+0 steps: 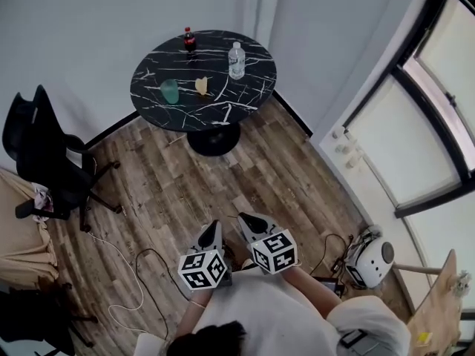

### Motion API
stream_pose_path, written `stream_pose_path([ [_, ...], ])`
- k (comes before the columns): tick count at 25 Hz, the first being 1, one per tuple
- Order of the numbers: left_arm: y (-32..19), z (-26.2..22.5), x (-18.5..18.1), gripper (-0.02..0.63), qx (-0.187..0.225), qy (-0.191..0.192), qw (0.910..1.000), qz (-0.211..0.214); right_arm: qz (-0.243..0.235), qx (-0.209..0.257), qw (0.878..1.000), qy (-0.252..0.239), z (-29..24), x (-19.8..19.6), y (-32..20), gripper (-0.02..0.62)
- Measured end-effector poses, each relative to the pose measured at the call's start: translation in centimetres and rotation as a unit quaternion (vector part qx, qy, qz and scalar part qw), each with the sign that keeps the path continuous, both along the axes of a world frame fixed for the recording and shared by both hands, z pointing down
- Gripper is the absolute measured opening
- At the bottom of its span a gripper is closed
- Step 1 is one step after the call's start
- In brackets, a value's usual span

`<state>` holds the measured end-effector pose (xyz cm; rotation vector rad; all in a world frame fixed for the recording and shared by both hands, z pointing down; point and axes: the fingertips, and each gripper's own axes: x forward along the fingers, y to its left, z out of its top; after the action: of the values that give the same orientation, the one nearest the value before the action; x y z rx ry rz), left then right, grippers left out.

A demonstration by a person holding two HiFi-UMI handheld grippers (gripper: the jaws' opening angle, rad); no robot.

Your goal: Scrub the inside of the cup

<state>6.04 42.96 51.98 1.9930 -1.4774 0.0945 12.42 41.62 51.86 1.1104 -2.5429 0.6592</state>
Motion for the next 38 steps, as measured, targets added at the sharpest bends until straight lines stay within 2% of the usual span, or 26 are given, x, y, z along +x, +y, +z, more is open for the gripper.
stream_pose_path([
  [7,-7.1,0.1,-3.4,0.009,-0.006,0.014,0.9999,0.003,0.013,0.0,1.0,0.002,-0.5,-2.4,-6.7,0.035],
  [14,-13.2,-0.3,-7.0,0.009,-0.008,0.0,0.9997,0.024,0.041,-0.016,0.999,0.008,-0.1,-5.2,-12.5,0.037],
  [19,-16.4,-0.1,-10.4,0.009,-0.012,0.002,0.9994,0.034,0.066,-0.069,0.994,0.051,2.4,-7.2,-15.0,0.037],
  [24,-18.9,0.0,-12.4,0.009,-0.011,0.007,0.9982,0.059,0.093,-0.079,0.992,0.031,2.7,-9.1,-16.6,0.037],
  [27,-20.1,-0.4,-13.4,0.009,-0.002,0.003,0.9976,0.068,0.103,-0.081,0.991,0.042,3.0,-9.9,-17.3,0.037],
  [38,-21.2,-1.1,-16.9,0.009,0.006,0.013,0.9988,0.048,0.096,-0.092,0.99,0.041,2.9,-12.3,-18.3,0.038],
])
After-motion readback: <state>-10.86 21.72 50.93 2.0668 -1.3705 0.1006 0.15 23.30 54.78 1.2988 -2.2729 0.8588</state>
